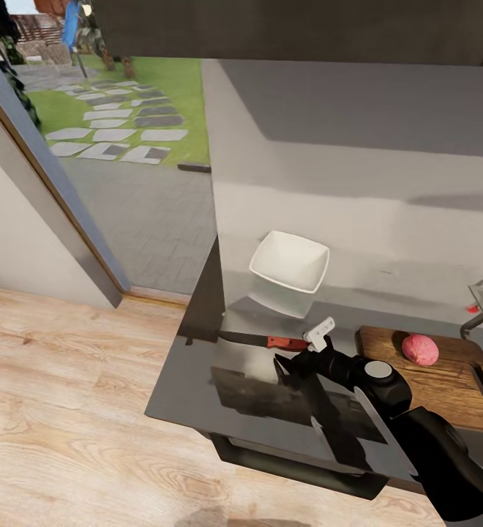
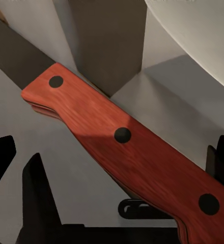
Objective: In the kitchen, take the Vidalia onion out of the sink, dice it on the chopping board with the paring knife, put the diced onion into the bowl on the countertop, then place both the paring knife and the chopping board into the sink.
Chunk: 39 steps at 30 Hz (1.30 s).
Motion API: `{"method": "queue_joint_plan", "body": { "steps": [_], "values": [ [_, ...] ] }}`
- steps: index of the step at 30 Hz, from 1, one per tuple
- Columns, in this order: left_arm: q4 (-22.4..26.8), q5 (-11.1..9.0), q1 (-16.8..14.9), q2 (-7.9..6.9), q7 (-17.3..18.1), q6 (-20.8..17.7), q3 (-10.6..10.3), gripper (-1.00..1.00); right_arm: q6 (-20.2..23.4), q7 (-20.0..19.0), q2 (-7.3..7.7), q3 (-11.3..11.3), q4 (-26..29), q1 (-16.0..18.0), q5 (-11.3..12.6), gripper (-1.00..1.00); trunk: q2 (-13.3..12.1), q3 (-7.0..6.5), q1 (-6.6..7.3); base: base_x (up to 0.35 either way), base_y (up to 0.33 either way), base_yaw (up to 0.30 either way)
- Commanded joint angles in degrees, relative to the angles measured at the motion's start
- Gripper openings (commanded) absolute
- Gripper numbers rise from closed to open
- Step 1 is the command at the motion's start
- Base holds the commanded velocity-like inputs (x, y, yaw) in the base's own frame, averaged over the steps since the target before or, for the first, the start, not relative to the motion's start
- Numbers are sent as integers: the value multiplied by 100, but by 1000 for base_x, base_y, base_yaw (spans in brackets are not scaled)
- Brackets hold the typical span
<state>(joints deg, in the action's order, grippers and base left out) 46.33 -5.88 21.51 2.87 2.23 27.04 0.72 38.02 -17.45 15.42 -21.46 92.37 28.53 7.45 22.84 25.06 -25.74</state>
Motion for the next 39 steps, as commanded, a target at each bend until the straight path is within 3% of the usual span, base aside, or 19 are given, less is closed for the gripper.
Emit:
{"method": "queue_joint_plan", "body": {
  "steps": [1,14,15,35,39],
  "values": [
    [11,-44,3,3,23,3,7,100,56,29,5,-7,-78,4,64,100,8,9,-5,0,0,0],
    [16,-44,3,3,23,3,7,100,56,24,5,-8,-78,4,64,100,8,9,-5,0,0,0],
    [16,-44,3,3,23,3,7,100,56,24,5,-8,-78,4,64,-100,8,9,-5,0,0,0],
    [-17,-44,3,3,23,3,7,100,56,31,5,-11,-78,4,64,-100,8,-6,-5,0,0,0],
    [20,-50,3,-9,16,3,12,100,50,31,-2,-140,-140,4,64,-100,8,-41,-5,0,0,0]
  ]
}}
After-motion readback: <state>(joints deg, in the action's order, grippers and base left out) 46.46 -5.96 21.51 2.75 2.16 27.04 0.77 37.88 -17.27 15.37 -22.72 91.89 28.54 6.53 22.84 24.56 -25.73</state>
